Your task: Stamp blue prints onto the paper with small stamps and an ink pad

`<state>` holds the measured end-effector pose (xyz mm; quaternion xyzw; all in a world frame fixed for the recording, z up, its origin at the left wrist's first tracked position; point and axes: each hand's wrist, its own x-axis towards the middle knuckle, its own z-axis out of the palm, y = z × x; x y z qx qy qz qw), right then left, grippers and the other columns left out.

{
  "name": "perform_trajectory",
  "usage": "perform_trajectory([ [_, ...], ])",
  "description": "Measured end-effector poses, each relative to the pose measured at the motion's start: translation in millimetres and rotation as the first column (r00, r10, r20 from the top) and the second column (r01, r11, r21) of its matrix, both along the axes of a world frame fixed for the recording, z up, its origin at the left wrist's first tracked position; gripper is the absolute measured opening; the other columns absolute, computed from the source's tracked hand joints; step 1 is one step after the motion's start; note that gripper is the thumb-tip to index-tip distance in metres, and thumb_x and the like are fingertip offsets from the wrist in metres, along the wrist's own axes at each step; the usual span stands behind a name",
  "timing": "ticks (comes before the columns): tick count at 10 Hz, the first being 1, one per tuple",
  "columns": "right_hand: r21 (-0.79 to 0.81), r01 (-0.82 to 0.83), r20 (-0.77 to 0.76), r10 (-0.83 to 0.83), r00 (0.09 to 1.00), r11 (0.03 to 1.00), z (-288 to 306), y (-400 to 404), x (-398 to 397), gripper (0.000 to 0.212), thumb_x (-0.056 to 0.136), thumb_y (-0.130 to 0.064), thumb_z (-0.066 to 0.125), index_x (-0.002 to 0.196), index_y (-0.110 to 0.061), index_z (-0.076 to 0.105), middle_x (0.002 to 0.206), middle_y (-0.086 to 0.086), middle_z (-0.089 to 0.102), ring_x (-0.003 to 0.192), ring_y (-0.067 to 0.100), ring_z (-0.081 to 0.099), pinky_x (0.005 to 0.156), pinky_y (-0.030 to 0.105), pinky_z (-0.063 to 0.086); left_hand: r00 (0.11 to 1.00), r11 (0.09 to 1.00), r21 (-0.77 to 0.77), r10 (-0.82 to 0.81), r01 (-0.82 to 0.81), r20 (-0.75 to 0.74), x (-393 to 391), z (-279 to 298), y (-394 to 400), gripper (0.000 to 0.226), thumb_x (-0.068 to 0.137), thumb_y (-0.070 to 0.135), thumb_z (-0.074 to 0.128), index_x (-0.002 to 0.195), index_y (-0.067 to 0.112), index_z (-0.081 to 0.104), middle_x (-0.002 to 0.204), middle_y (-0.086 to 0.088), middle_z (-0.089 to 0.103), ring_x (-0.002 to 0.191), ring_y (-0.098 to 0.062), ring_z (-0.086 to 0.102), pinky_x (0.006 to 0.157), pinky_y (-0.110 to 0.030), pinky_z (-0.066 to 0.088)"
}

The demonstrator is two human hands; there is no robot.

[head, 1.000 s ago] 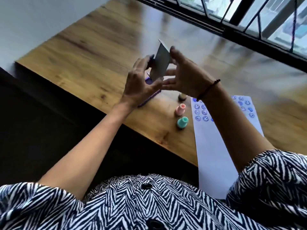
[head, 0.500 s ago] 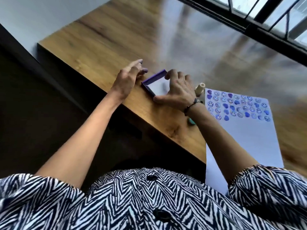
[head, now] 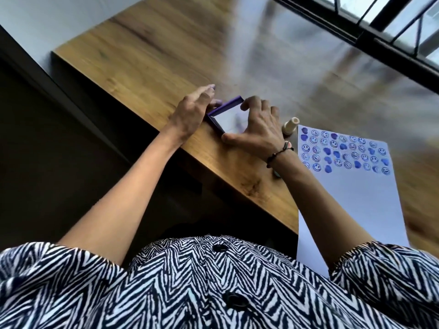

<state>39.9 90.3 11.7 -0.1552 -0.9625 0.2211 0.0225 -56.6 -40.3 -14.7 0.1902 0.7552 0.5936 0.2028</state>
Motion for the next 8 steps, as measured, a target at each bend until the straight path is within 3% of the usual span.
perform_trajectory([
  [3,0.052,-0.047,0.088,0.043,0.995,0.998,3,-3,-9,0.074,0.06,-0.047,0.073,0.118,-0.014,0.039,0.125,0.012,0.045,0.112,0.032,0.038,0.087,0.041,0.038,1.0,1.0,-0.024,-0.009,0.009,-0.018,-1,1,-2,0.055,0.086,0.043,0.033,0.13,0.011,0.043,0.104,-0.005,0.067,0.101,-0.005,0.058,0.073,0.009,0.033],
  [5,0.028,-0.02,0.125,0.016,0.992,0.999,6,-4,-23,0.077,0.058,-0.047,0.075,0.117,-0.015,0.038,0.124,0.012,0.047,0.113,0.033,0.039,0.085,0.039,0.037,1.0,1.0,0.011,0.005,-0.005,0.001,-1,-2,0,0.04,0.096,0.03,0.034,0.129,0.01,0.044,0.1,-0.003,0.067,0.085,0.009,0.06,0.072,0.004,0.04],
  [6,0.022,-0.01,0.147,0.006,0.989,1.0,6,-5,-27,0.079,0.056,-0.047,0.076,0.117,-0.016,0.037,0.125,0.01,0.046,0.113,0.032,0.039,0.087,0.039,0.037,1.0,1.0,0.004,0.001,-0.001,0.006,0,0,0,0.04,0.096,0.031,0.034,0.13,0.011,0.043,0.102,-0.002,0.067,0.095,-0.002,0.06,0.075,0.004,0.041],
  [8,-0.014,0.005,0.163,-0.003,0.987,1.0,7,-5,-30,0.082,0.054,-0.047,0.078,0.119,-0.018,0.036,0.126,0.01,0.045,0.114,0.032,0.04,0.084,0.036,0.035,1.0,1.0,-0.012,0.0,0.0,-0.001,0,1,0,0.043,0.094,0.034,0.035,0.129,0.013,0.045,0.112,-0.009,0.068,0.108,-0.009,0.057,0.079,0.005,0.036],
])
